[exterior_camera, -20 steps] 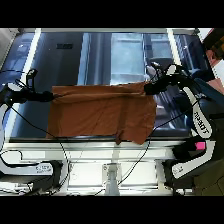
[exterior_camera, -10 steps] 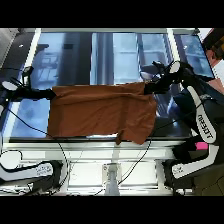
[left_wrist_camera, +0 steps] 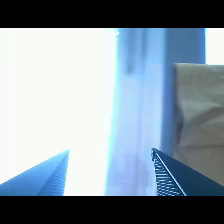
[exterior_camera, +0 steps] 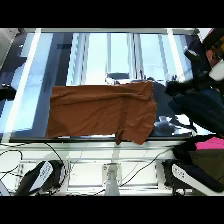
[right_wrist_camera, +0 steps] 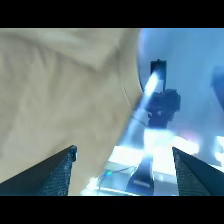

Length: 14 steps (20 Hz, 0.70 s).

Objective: Fold the clothes and pants, and hang the long-sleeved shirts on hangers.

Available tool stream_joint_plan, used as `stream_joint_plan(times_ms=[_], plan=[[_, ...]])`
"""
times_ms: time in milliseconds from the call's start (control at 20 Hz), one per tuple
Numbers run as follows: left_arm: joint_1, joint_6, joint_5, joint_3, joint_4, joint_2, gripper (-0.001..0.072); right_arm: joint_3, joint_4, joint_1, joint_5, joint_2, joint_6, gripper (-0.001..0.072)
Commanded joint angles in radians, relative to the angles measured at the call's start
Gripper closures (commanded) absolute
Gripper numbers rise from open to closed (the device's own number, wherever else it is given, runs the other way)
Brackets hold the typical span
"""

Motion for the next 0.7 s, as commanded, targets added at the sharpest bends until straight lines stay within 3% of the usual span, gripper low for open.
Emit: stream_joint_plan(times_ms=[0,150,350,450,600,650], plan=[[0.118,-0.024,-0.031,-0.116,-0.101,0.093,0.0159,-0.298,0.004,-0.056,-0.058,0.224,0.016,0.0019],[0.143,-0.023,-0.031,-0.249,-0.185,0.088,0.016,-0.57,0.133,-0.056,-0.122,0.312,0.06,0.002],[0.142,-0.023,-0.038,-0.298,-0.252,0.089,0.0162,-0.771,0.457,-0.056,-0.26,0.315,0.065,0.0019],[0.142,-0.023,-0.038,-0.298,-0.262,0.089,0.0161,-0.824,0.477,-0.056,-0.291,0.315,0.113,0.0024],[0.142,-0.023,-0.039,-0.298,-0.265,0.089,0.0162,-0.878,0.476,-0.056,-0.252,0.315,0.113,0.016],[0.142,-0.023,-0.039,-0.298,-0.265,0.089,0.0161,-0.895,0.476,-0.056,-0.251,0.315,0.114,0.0158]])
